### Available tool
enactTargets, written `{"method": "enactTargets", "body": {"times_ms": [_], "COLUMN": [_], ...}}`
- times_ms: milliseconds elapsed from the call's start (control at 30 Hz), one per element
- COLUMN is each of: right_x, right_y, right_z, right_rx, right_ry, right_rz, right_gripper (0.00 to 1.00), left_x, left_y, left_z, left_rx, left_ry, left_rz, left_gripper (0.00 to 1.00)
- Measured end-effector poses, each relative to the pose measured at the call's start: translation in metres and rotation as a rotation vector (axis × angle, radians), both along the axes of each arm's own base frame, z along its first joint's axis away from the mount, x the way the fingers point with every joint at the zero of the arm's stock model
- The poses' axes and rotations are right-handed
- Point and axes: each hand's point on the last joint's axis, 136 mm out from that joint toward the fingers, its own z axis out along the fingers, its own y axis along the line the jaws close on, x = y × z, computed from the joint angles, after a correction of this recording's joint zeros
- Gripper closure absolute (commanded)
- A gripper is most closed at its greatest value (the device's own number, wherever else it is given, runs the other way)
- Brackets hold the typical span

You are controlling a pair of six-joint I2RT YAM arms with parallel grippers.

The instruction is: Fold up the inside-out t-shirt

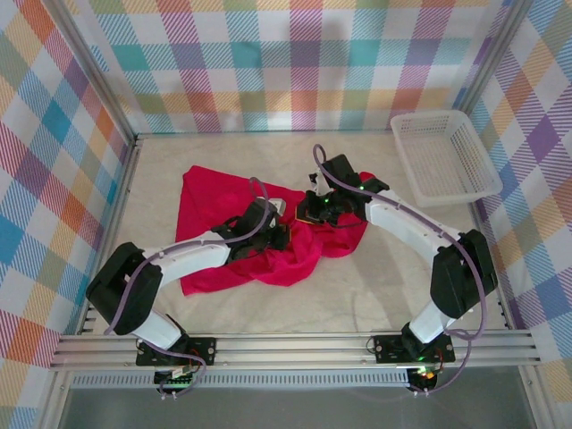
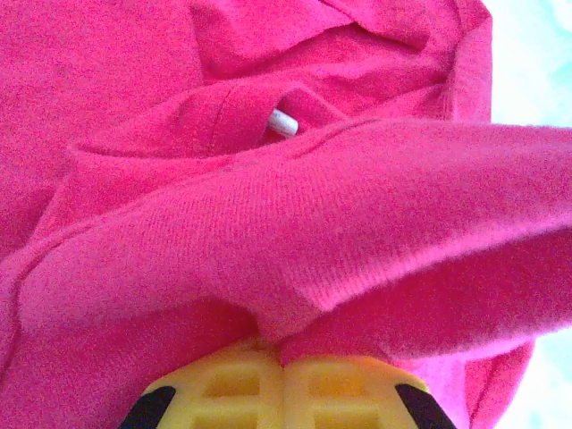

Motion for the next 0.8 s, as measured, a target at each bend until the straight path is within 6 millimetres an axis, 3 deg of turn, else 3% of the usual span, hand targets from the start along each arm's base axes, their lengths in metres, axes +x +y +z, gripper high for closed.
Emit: {"method": "enactTargets", "body": {"times_ms": [133, 367, 467, 533, 633, 700, 800], "right_x": [0.007, 0.040, 0.039, 0.040, 0.036, 0.030, 0.016], "right_y": [-0.008, -0.023, -0.021, -0.023, -0.028, -0.034, -0.047], "right_z": [-0.003, -0.033, -0.036, -0.036, -0.031, -0.026, -0.017], "right_rx": [-0.024, -0.108, -0.112, -0.114, -0.121, -0.127, -0.137], "right_ry": [-0.014, -0.016, -0.007, -0.013, -0.022, -0.035, -0.063], "right_rz": [-0.025, -0.066, -0.054, -0.053, -0.053, -0.056, -0.057], "right_gripper": [1.00, 1.00, 1.00, 0.96, 0.77, 0.70, 0.66], "left_x": [-0.006, -0.016, -0.022, -0.025, -0.027, -0.025, -0.020], "left_y": [0.004, -0.008, -0.013, -0.015, -0.013, -0.012, -0.007], "left_z": [0.020, 0.109, 0.128, 0.128, 0.119, 0.108, 0.087], "left_rx": [-0.003, -0.162, -0.222, -0.238, -0.221, -0.189, -0.122], "left_ry": [0.004, -0.059, -0.052, -0.035, 0.002, 0.028, 0.074], "left_rz": [-0.005, -0.060, -0.082, -0.090, -0.073, -0.057, -0.024], "left_gripper": [1.00, 1.00, 1.00, 1.00, 1.00, 1.00, 0.83]}}
